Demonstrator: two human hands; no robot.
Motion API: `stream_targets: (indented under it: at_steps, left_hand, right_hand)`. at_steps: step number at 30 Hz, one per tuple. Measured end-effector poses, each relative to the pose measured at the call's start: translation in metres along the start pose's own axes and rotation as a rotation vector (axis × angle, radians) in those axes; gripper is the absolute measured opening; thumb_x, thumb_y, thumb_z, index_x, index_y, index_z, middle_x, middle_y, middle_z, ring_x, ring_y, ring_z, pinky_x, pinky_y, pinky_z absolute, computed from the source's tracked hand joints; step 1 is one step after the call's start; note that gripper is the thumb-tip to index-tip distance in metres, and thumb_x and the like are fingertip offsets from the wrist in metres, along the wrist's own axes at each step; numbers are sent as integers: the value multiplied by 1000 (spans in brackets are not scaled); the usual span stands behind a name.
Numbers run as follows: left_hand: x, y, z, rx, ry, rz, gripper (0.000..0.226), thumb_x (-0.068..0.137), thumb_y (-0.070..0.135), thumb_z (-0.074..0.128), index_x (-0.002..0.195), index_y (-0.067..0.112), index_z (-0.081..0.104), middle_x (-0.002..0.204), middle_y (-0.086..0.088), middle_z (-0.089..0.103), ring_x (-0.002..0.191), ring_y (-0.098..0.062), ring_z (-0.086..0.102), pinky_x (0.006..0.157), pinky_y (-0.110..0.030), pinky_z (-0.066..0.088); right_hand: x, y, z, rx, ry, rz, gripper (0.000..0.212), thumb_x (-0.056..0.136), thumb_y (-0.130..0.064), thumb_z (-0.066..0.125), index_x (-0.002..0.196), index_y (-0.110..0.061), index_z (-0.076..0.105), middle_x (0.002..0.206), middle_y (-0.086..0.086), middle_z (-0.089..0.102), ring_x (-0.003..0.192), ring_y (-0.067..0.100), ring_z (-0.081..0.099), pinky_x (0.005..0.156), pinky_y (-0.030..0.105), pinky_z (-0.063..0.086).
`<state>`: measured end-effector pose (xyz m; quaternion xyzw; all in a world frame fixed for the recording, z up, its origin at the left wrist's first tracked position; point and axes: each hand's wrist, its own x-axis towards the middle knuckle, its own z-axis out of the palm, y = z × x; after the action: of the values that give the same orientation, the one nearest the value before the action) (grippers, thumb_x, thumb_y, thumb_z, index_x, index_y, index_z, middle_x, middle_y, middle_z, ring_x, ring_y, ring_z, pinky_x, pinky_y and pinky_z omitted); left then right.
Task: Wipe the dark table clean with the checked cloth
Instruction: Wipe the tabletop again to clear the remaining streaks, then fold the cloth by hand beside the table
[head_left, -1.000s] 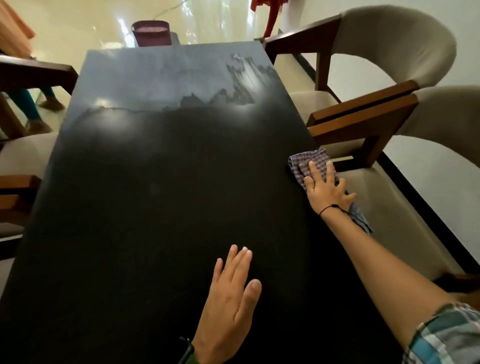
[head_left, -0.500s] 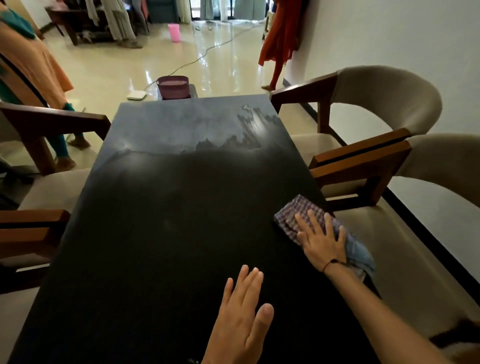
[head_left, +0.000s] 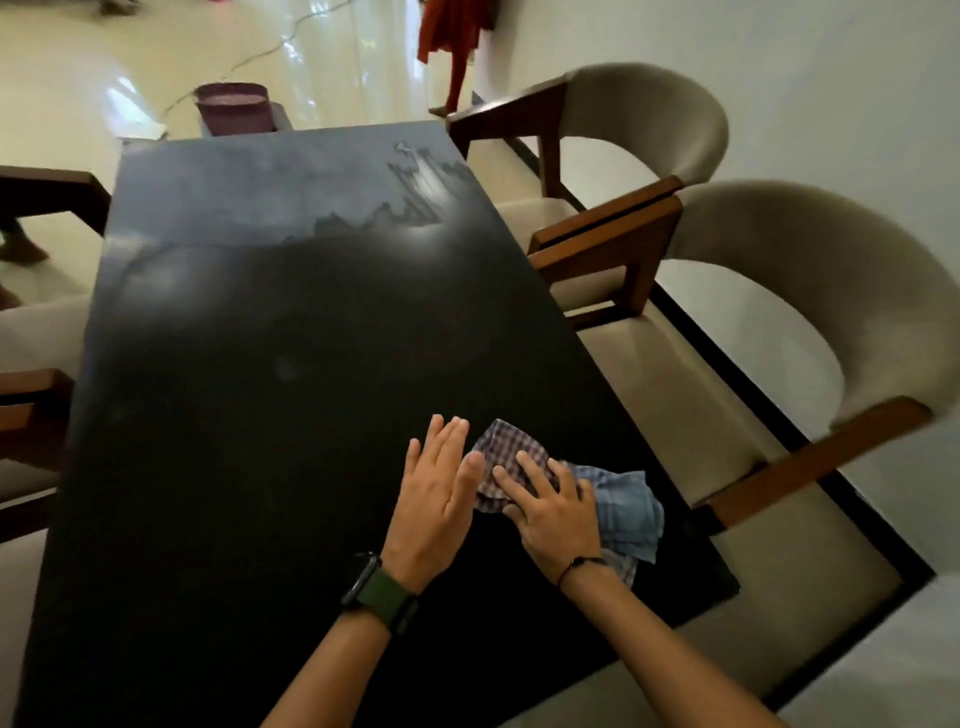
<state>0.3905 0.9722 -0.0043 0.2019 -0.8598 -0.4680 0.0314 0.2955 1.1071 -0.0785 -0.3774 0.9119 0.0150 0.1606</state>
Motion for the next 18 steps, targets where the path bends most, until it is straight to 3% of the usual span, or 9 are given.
stream_targets:
  at_steps: [3,5,8,10,12,14,16,18]
  left_hand:
    - [-2,1,4,43,28,54,69,85,51,4,141,14,19,153,-3,16,136,-4,-2,112,-28,-5]
    - [-3,1,5,15,-9,41,64,88,49,5,141,14,18,153,-2,15,133,0,-4,111,-27,-6]
    - [-3,5,9,-51,-53,40,50,97,39,10,141,15,18,153,-1,16,131,3,-4,112,-27,-5]
    - [-4,9,13,-102,-32,62,57,92,45,10,140,16,20,152,1,18,131,5,-2,113,-27,-4]
    - [-2,16,19,-123,-23,86,62,89,49,11,140,17,22,152,2,20,130,6,0,112,-26,-4]
    - [0,25,24,-120,-28,91,54,94,46,18,140,17,22,152,1,20,131,5,1,113,-26,-3]
    - [4,34,29,-109,-31,52,50,95,39,30,140,18,23,151,0,22,135,-2,6,115,-30,2]
    - [9,44,36,-180,-100,-35,54,91,40,41,140,20,25,147,0,29,137,-14,22,115,-35,19]
  right_hand:
    - [-18,-10,-7,73,119,71,38,91,-43,40,127,-43,53,138,-9,52,119,29,51,88,49,42]
    - [-23,-10,-6,206,126,116,35,96,-40,41,130,-39,51,140,-10,47,120,21,44,95,40,36]
    - [-26,-4,-29,768,76,285,27,99,-28,42,119,-22,60,110,9,60,105,24,51,87,31,40]
    - [-29,8,-47,1261,101,447,24,100,-22,41,103,-13,63,93,9,63,97,27,58,80,30,46]
    - [-38,23,-59,1716,109,633,27,100,-26,41,109,-10,62,102,14,66,100,32,62,85,39,51]
    - [-47,38,-68,2011,121,718,33,101,-33,38,116,-12,59,113,19,65,102,35,62,82,46,52]
    - [-54,52,-76,2195,111,696,46,100,-42,32,125,-10,55,123,20,60,105,34,60,77,45,52]
    - [-59,63,-84,2308,68,617,57,99,-49,27,131,-9,51,127,20,58,106,34,60,76,45,55]
